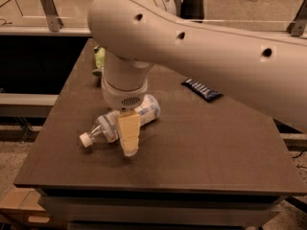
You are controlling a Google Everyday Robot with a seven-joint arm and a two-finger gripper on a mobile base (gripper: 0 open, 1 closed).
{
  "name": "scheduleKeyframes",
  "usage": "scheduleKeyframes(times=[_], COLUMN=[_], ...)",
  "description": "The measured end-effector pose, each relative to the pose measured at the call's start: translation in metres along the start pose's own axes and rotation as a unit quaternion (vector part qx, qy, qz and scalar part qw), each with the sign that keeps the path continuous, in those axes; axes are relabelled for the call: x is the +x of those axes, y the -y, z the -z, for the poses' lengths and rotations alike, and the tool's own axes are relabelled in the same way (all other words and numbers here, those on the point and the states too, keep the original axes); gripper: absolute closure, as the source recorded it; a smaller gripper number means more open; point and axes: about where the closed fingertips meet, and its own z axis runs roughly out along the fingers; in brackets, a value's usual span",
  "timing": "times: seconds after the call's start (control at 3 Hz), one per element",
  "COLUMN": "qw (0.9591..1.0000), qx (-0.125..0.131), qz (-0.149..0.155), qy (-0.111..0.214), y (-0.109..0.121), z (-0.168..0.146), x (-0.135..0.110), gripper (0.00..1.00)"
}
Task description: Place blue plastic bottle upright
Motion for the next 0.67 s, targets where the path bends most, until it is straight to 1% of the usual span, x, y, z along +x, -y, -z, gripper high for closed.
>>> scheduleKeyframes(times=[0.33, 0.67], qw=[0.9984, 0.9955], qx=[-0.014, -0.011], qz=[-0.007, -0.005], qy=[-0.055, -0.094], y=[-0.004, -0.001], z=[-0.025, -0.035], x=[-0.003, -0.001], gripper=[0.18, 0.41])
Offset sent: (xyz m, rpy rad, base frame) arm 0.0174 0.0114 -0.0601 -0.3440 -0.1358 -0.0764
